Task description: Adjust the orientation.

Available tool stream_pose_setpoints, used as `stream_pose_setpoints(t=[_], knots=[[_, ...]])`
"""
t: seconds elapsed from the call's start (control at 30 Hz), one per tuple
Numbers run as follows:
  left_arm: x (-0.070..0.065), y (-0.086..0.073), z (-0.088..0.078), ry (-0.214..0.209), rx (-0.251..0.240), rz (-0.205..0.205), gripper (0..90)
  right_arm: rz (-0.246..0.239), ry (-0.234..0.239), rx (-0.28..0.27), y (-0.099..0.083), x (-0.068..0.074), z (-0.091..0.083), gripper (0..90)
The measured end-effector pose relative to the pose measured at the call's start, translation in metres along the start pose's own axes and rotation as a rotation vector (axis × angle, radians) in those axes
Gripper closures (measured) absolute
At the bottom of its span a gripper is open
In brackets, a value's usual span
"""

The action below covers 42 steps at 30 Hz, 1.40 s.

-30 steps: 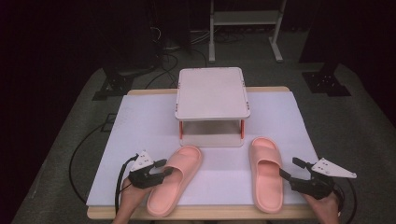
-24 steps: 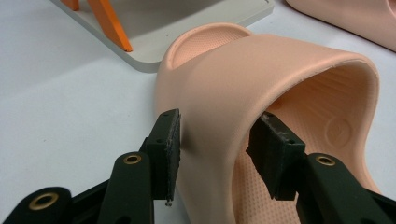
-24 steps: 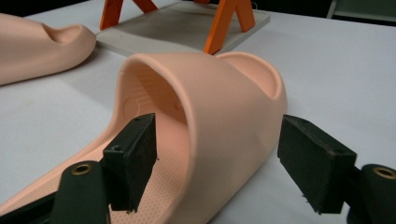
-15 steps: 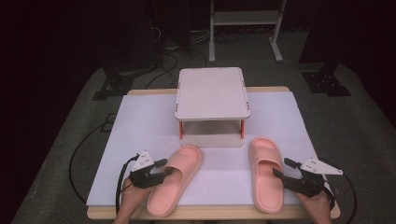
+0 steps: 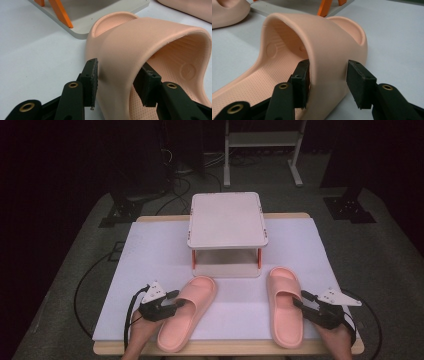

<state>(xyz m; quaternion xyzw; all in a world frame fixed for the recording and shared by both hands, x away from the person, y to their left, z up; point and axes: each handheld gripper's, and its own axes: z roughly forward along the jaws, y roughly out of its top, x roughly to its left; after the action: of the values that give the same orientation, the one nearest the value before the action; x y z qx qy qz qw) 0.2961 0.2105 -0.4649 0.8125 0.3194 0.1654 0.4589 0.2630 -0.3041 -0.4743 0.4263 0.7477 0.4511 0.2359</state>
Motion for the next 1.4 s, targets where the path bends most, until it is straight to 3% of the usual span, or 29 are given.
stream_pose_setpoints(t=[0.23,0.27,0.57,0.93,1.4], knots=[[0.002,-0.002,-0.002,0.003,-0.009,-0.020,61.0,-0.005,-0.024,-0.002,0.001,0.002,0.000,57.1],[0.002,-0.002,-0.002,0.004,-0.012,-0.032,61.6,-0.011,-0.042,-0.009,0.001,0.003,-0.001,61.6],[0.003,-0.002,-0.003,0.018,-0.002,-0.045,66.8,-0.030,-0.096,-0.008,0.002,0.005,-0.001,70.8],[0.004,-0.003,-0.006,0.036,-0.008,-0.047,75.8,-0.043,-0.111,0.001,0.001,0.006,-0.004,78.4],[0.003,-0.003,-0.009,0.027,-0.019,-0.063,79.1,-0.054,-0.097,0.004,0.002,0.008,-0.011,83.8]])
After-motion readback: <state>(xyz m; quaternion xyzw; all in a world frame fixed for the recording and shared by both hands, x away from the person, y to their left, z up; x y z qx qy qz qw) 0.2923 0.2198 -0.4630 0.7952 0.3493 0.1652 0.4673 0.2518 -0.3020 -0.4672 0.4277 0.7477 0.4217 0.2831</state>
